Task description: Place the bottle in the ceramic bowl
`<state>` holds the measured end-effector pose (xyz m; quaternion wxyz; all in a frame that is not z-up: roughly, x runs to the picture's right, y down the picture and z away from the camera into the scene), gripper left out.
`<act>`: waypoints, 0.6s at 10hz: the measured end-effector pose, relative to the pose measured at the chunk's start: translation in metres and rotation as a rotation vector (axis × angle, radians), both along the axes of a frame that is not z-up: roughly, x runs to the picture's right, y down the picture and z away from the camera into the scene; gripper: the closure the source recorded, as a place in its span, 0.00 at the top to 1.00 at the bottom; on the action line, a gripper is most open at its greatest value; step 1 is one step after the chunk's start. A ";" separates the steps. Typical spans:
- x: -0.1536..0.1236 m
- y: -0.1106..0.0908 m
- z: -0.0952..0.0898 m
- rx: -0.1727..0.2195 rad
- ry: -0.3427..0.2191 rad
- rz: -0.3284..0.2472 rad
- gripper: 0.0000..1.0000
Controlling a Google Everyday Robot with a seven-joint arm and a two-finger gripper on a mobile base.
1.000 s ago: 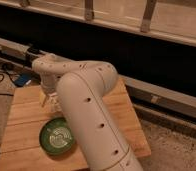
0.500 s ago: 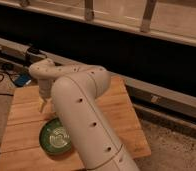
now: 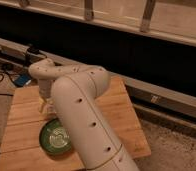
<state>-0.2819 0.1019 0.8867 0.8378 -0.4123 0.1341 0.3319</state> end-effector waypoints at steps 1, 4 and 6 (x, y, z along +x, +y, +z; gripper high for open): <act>-0.001 0.006 0.005 -0.007 0.002 -0.005 0.80; 0.004 0.017 0.018 -0.024 0.031 0.002 0.80; 0.010 0.023 0.024 -0.020 0.080 0.016 0.68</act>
